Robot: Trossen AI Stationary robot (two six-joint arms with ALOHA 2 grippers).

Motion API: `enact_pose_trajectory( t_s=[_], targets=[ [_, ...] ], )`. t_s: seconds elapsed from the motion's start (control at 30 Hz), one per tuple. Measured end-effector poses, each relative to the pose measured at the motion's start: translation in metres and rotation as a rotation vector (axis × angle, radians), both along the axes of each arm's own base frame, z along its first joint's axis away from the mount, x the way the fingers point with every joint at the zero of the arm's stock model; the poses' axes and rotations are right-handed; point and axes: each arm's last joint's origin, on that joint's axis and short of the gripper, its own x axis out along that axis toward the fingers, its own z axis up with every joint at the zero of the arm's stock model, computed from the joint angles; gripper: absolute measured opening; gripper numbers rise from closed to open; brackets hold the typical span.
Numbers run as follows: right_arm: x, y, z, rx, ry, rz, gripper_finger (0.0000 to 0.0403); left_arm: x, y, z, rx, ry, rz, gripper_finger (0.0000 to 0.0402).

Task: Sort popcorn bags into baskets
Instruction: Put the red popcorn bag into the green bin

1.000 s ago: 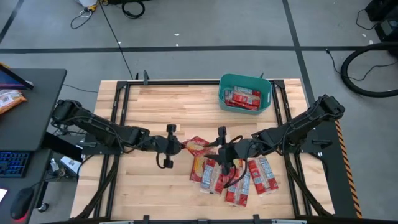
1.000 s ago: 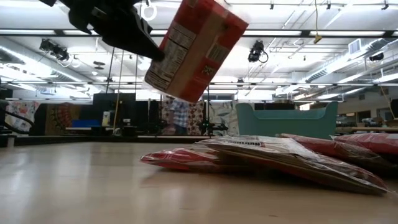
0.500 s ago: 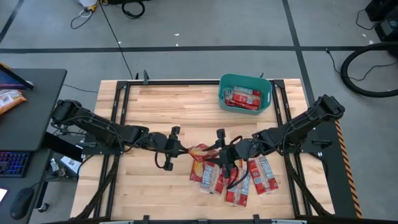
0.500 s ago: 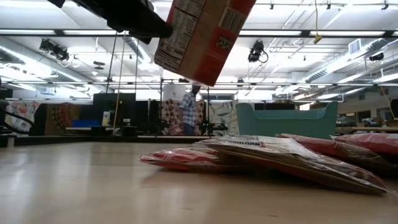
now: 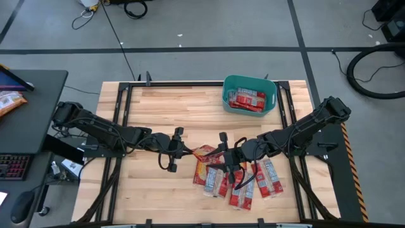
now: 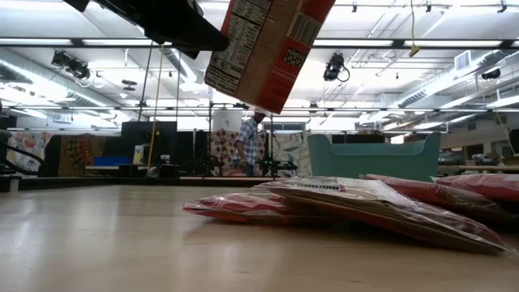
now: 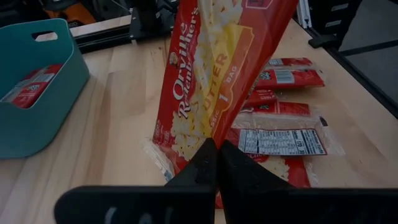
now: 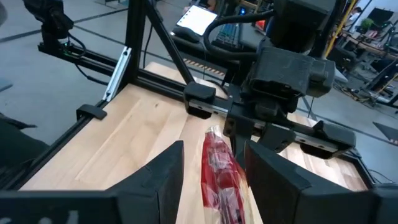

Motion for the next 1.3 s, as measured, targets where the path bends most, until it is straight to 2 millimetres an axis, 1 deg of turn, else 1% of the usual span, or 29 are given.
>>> enact_pose_trajectory(
  t_s=[0.2, 0.3, 0.43, 0.57, 0.7, 0.93, 1.0, 1.13, 1.23, 1.3],
  targets=[
    [0.0, 0.0, -0.001, -0.006, 0.012, 0.0, 0.0174, 0.001, 0.0, 0.003, -0.009, -0.032, -0.001, 0.0008],
    [-0.001, -0.001, -0.003, -0.015, 0.033, -0.002, 0.0173, 0.003, -0.002, 0.007, -0.032, -0.067, -0.033, 0.0008],
    [-0.001, -0.002, -0.006, -0.041, 0.054, -0.052, 0.0174, 0.004, -0.003, 0.01, -0.05, -0.103, -0.061, 0.0008],
    [-0.001, -0.003, -0.006, -0.046, 0.053, -0.062, 0.0163, 0.004, -0.003, 0.011, -0.04, -0.112, -0.066, 0.0008],
    [-0.001, -0.003, -0.006, -0.056, 0.053, -0.059, 0.013, 0.004, -0.003, 0.011, -0.038, -0.114, -0.068, 0.0009],
    [-0.002, -0.004, -0.007, -0.081, 0.062, -0.095, 0.0043, 0.004, -0.004, 0.01, -0.03, -0.101, -0.068, 0.0011],
    [-0.002, -0.005, -0.008, -0.098, 0.07, -0.131, 0.0029, -0.001, -0.002, 0.013, -0.02, -0.087, -0.051, 0.0021],
    [-0.007, -0.01, -0.007, -0.155, 0.102, -0.239, 0.0033, -0.019, 0.005, 0.027, 0.009, -0.076, 0.007, 0.0062],
    [-0.011, -0.014, 0.001, -0.176, 0.117, -0.291, 0.0046, -0.032, 0.01, 0.038, 0.025, -0.089, 0.052, 0.01],
    [-0.011, -0.016, 0.008, -0.186, 0.113, -0.366, 0.0047, -0.041, 0.013, 0.043, 0.037, -0.08, 0.063, 0.0122]
  ],
)
